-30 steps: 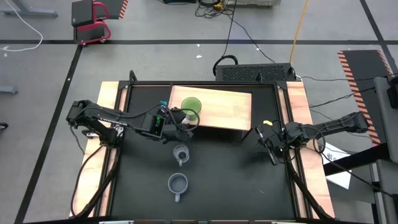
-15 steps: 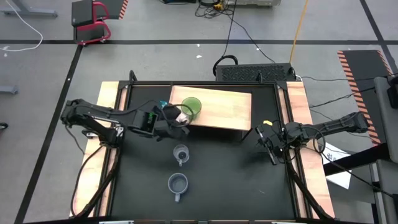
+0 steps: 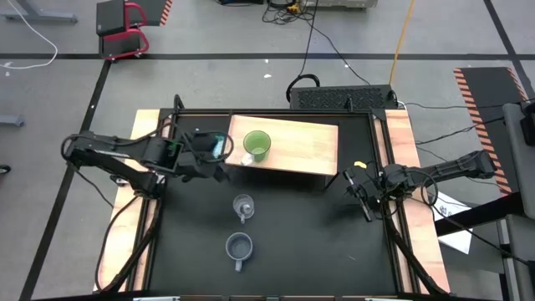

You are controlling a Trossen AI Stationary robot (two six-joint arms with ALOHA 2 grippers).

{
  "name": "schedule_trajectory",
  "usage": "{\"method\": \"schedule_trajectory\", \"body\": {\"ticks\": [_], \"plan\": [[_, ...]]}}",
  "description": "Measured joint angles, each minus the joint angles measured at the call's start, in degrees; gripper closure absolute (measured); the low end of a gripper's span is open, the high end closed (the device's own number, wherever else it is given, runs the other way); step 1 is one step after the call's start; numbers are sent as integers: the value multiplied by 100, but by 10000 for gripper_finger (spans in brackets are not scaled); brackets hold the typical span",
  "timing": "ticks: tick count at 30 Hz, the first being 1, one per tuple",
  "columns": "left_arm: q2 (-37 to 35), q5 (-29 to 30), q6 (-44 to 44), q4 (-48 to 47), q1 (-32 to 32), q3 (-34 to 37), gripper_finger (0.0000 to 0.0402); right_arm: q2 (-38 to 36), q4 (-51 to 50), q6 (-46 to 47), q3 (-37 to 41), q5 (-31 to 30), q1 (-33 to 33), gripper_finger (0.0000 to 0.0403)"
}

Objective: Stack small to large cups/mugs on shelf
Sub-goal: Put the gray cup on the shelf

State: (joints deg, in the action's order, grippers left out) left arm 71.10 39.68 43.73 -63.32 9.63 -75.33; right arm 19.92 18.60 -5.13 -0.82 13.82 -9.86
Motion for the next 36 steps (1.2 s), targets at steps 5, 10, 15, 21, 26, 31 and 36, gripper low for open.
{"method": "schedule_trajectory", "body": {"ticks": [5, 10, 15, 21, 26, 31, 36], "plan": [[-275, 598, 268, -576, 337, 0, 224, 2, -1, 55, 0, 0, -1, 403], [-516, 1209, 767, -1213, 754, 0, 352, 1, -1, 85, 2, -1, 0, 403], [-712, 1811, 1618, -1768, 1171, 219, 389, 0, -1, 85, 0, -2, 1, 403], [-1145, 2069, 2870, -1568, 1520, 1364, 397, 0, 42, 37, 2, -2, -1, 403], [-1319, 2285, 2938, 7, 1963, 2505, 399, 0, 42, -7, 0, -2, -1, 403], [-1274, 2775, 2119, 1790, 2469, 3217, 399, 2, 42, -15, 0, -2, 0, 403], [-1267, 3307, 1403, 2784, 2881, 3842, 396, 2, 44, -24, 0, -5, 1, 403]]}}
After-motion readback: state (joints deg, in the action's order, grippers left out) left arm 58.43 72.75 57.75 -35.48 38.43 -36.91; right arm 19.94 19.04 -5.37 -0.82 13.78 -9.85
